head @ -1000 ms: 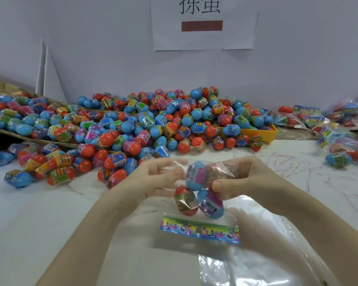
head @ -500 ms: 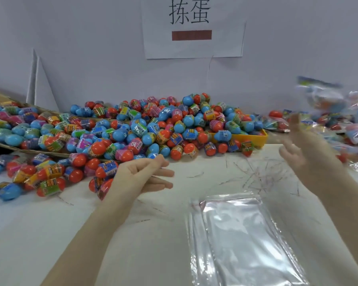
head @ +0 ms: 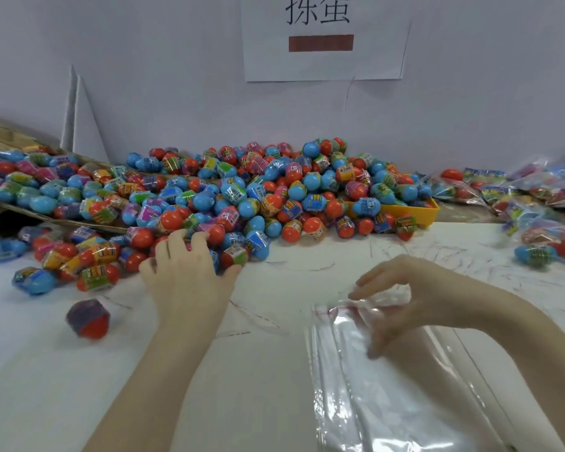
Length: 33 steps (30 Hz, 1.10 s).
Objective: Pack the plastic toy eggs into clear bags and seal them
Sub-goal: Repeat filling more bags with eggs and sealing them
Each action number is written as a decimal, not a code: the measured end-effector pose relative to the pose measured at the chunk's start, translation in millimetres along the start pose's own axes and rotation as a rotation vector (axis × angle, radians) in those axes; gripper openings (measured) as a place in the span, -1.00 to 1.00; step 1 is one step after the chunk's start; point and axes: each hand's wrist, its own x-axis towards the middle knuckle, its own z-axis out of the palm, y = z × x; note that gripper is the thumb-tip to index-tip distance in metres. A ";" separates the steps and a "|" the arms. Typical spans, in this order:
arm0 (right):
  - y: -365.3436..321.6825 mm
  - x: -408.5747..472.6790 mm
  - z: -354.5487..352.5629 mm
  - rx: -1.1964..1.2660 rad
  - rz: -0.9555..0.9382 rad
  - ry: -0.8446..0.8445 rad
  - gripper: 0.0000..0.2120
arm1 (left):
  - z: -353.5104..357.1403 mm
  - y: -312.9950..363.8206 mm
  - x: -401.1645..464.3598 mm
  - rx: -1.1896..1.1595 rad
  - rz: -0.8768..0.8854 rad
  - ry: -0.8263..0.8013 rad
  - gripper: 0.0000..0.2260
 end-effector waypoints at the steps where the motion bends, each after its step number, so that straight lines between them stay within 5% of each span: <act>1: -1.3 2.1 3.5 -0.083 -0.015 -0.017 -0.51 | 0.6 0.4 -0.2 -0.008 -0.009 -0.013 -0.47; 6: -3.9 4.7 5.9 -0.180 -0.058 0.078 -0.70 | -1.4 -1.8 1.7 -0.079 -0.093 -0.049 -0.43; 10: -2.4 5.9 4.7 -0.089 -0.052 0.120 -0.83 | -17.4 3.0 0.8 -0.130 -0.091 0.138 -0.50; 13: -1.5 8.0 6.5 -0.071 -0.047 0.126 -0.90 | -42.4 -42.7 16.1 -0.101 -0.269 0.242 -0.38; 17: -1.6 8.5 7.0 -0.075 -0.110 0.162 -0.90 | -69.3 -127.2 20.3 -0.278 -0.576 -0.086 -0.18; 19: -3.4 7.1 7.0 -0.022 -0.155 0.238 -0.90 | -65.0 -150.0 1.8 -0.135 -0.601 -0.275 -0.19; 23: -10.4 -2.1 -0.8 0.219 -0.202 0.368 -0.90 | -51.6 -137.0 -32.9 -0.029 -0.437 -0.465 -0.33; 27: -16.4 -6.7 -5.6 0.312 -0.225 0.438 -0.95 | -37.8 -90.0 -34.3 -0.082 -0.146 -0.358 -0.60; 33: -21.0 -6.9 -5.5 0.422 -0.245 0.481 -0.86 | -26.2 -29.7 -22.3 -0.237 0.078 -0.241 -0.59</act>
